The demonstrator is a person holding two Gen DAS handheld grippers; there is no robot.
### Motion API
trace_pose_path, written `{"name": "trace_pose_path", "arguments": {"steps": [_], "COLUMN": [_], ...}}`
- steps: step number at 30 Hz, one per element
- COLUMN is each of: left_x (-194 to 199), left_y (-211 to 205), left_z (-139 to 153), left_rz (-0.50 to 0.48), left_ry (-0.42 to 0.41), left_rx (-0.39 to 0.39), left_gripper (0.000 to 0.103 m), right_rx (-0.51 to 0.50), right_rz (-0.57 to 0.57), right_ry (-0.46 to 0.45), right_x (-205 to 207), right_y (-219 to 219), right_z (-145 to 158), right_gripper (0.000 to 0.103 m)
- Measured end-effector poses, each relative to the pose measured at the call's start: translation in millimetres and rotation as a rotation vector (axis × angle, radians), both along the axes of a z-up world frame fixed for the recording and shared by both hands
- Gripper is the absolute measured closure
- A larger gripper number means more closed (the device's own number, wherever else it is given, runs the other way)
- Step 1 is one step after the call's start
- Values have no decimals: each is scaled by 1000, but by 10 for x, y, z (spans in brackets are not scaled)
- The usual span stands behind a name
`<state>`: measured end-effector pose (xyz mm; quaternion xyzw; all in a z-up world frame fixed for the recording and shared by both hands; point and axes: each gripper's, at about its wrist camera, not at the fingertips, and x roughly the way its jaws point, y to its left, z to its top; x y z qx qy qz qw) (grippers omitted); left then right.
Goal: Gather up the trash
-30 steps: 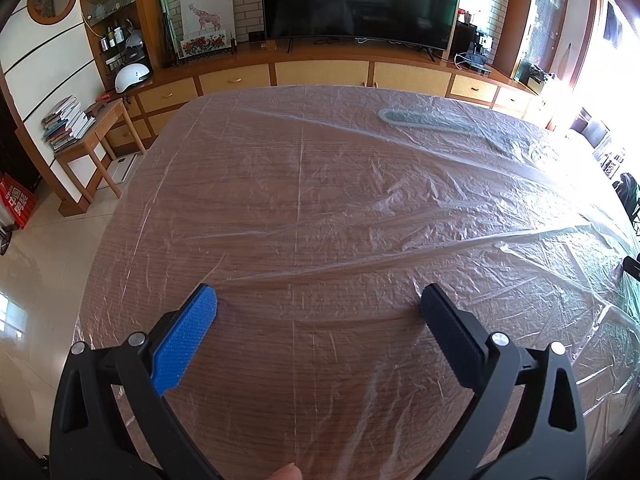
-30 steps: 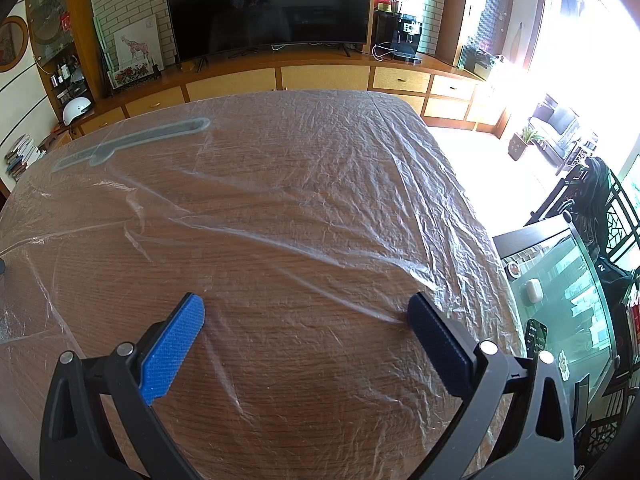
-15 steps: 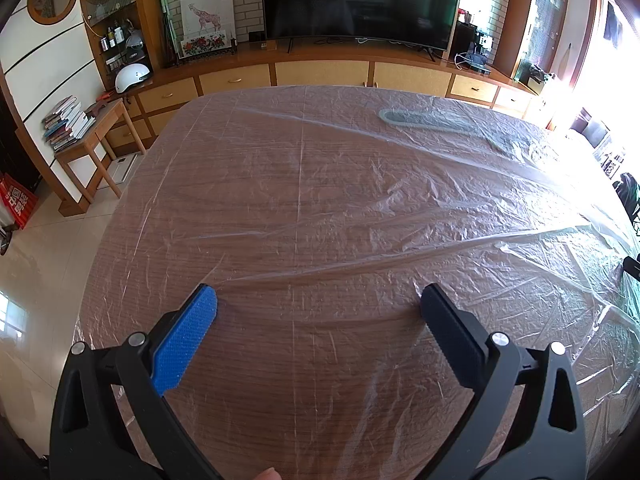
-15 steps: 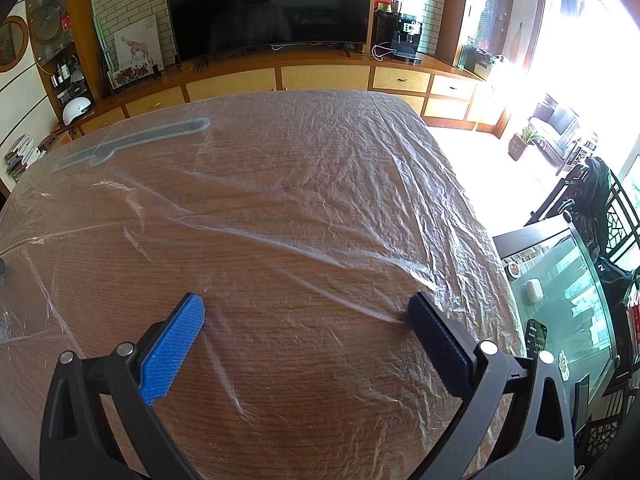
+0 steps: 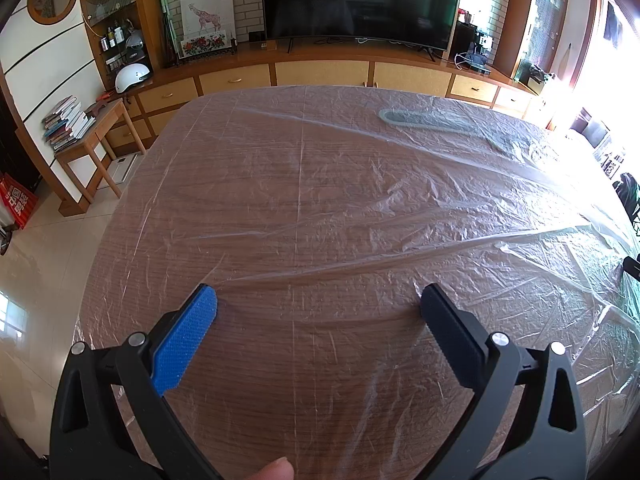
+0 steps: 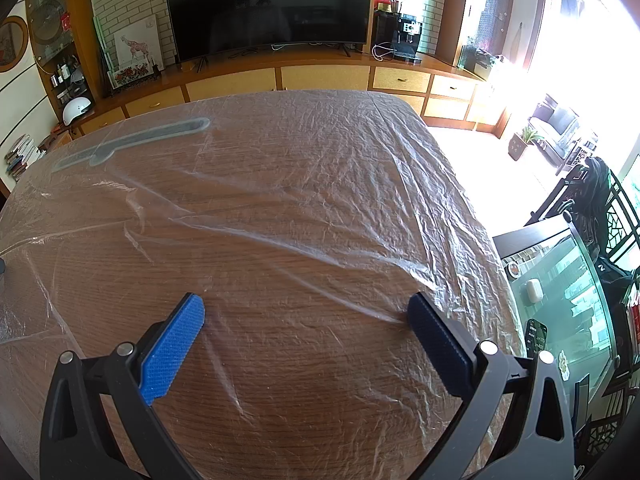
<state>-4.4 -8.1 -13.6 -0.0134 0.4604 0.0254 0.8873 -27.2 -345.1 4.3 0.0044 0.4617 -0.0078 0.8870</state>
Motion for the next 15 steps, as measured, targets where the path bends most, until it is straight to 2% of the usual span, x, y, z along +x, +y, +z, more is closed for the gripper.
{"name": "trace_pose_path", "arguments": {"steps": [15], "left_x": [-2], "left_y": [6], "left_z": [-1], "left_rz": [0], "left_ry": [0], "left_rx": [0], "left_gripper": [1], "right_rx": [0], "right_rz": [0], "right_ry": [0], "right_x": [-2], "right_y": [2], "right_z": [0], "right_gripper": [4]}}
